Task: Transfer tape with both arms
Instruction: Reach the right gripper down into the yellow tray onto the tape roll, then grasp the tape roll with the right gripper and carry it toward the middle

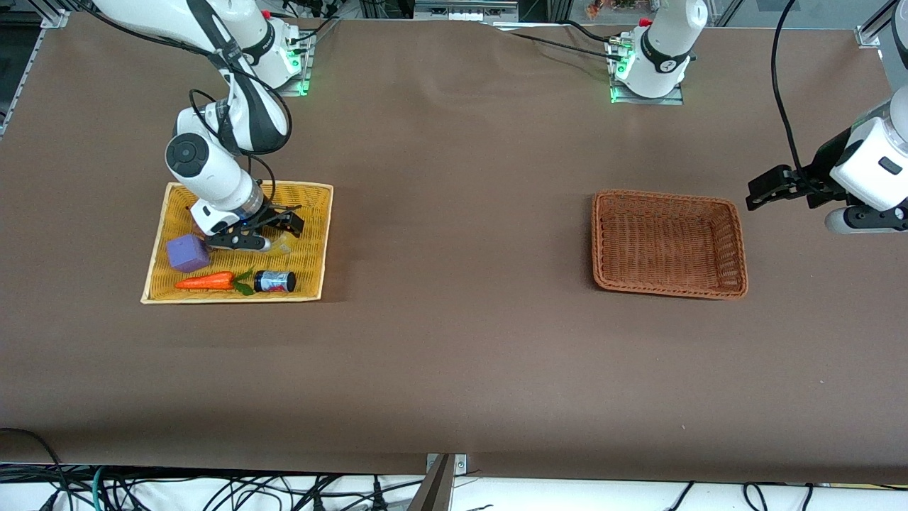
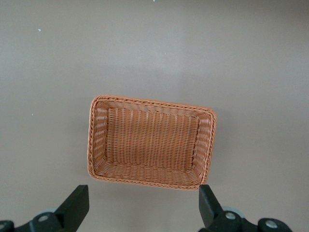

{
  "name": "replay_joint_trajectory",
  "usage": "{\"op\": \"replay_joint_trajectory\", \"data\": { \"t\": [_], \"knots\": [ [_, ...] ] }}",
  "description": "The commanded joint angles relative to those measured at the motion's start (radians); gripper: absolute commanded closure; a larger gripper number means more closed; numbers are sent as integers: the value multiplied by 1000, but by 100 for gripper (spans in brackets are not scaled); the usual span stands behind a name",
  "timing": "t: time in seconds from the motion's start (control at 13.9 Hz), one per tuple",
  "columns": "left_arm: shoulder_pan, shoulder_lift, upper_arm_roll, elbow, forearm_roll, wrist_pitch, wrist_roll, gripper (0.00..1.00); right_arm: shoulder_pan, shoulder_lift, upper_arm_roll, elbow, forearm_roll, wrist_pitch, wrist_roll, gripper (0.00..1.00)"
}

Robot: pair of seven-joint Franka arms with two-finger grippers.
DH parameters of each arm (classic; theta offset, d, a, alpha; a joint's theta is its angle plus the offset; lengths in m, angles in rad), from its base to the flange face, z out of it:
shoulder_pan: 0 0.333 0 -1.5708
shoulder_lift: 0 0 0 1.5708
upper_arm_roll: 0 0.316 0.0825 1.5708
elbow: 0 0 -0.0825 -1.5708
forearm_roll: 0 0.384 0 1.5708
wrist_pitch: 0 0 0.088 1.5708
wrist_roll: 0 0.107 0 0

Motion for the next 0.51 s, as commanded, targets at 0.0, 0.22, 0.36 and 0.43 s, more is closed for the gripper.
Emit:
{"op": "replay_joint_trajectory", "data": {
  "t": [0.0, 0.22, 0.36, 0.43],
  "knots": [
    [6, 10, -1, 33, -3, -13, 19, 0, -1, 15, 8, -30, 8, 68, 26, 1],
    [7, 11, -1, 50, -3, -14, 18, 0, -1, 22, 13, -41, 8, 99, 23, 89],
    [9, 11, -1, 50, -3, -14, 19, 0, -1, 12, 15, -40, 3, 94, 12, 100],
    [9, 11, -1, 50, -3, -14, 18, 0, -1, 6, 15, -36, 1, 94, 3, 100]
  ]
}}
